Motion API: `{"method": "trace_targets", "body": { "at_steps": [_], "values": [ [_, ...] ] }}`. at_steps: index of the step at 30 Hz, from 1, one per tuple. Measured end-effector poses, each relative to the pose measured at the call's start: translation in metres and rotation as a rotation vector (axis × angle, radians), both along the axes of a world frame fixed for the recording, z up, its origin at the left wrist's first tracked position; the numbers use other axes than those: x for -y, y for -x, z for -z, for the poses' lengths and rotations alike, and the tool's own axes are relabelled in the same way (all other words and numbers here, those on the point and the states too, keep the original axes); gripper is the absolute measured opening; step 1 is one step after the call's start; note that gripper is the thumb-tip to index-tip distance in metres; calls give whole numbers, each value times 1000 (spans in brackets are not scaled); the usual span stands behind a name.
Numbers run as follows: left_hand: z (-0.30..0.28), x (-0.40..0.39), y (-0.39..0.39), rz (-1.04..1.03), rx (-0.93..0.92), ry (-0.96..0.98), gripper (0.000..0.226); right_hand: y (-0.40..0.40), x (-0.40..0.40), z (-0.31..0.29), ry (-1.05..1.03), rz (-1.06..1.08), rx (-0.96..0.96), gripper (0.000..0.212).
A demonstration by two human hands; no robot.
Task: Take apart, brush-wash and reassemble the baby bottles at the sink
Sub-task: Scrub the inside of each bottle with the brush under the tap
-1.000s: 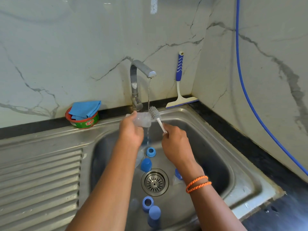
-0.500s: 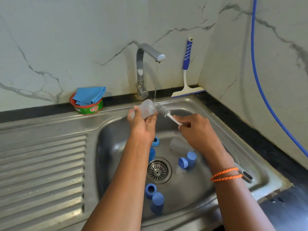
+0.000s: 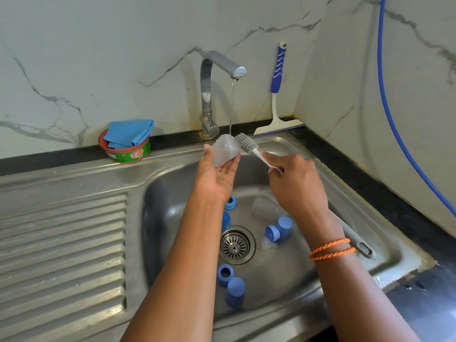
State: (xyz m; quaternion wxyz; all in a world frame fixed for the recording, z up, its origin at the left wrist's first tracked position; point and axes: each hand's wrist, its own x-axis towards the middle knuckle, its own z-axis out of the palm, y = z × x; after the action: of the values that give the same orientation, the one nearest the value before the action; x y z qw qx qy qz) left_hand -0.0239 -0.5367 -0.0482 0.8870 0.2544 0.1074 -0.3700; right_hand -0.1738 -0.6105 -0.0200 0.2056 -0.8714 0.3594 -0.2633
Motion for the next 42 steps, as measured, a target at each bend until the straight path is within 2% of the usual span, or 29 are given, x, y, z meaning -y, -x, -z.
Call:
{"method": "trace_targets", "body": {
  "at_steps": [4,9,14,17,20,23,26,31,34,37,42],
  "values": [
    [1,1,5,20,-4,-11,52,-2,-8,-4,-10,-74,67,49],
    [-1,-2,-1,-12,-22,10,54,2,2,1,-14,-32,-8,43],
    [-3,-2,2,69,18,-3,52,-4,-10,-4,-14,-80,100,49],
    [-2,-4,1,39,-12,16,53,1,-8,-8,-16,-126,74,47],
    [-4,-5,1,20,-24,39,52,6,0,-6,-3,-52,34,44],
    [-5,-3,3,88,11,25,51,1,-2,-5,-3,-27,96,48],
    [-3,-3,5,123,26,2,49,1,-5,-9,-18,-109,139,46],
    [-4,-6,-2,9,-39,62,43,11,3,-15,-59,-129,29,45],
    [-6,-3,2,57,-13,53,39,8,0,-13,-17,-72,78,45],
    [-6,1,8,94,9,43,37,4,-6,-13,-38,-126,138,43],
    [-4,0,4,-26,-74,95,45,7,0,-14,-75,-175,94,44]
  ]
}}
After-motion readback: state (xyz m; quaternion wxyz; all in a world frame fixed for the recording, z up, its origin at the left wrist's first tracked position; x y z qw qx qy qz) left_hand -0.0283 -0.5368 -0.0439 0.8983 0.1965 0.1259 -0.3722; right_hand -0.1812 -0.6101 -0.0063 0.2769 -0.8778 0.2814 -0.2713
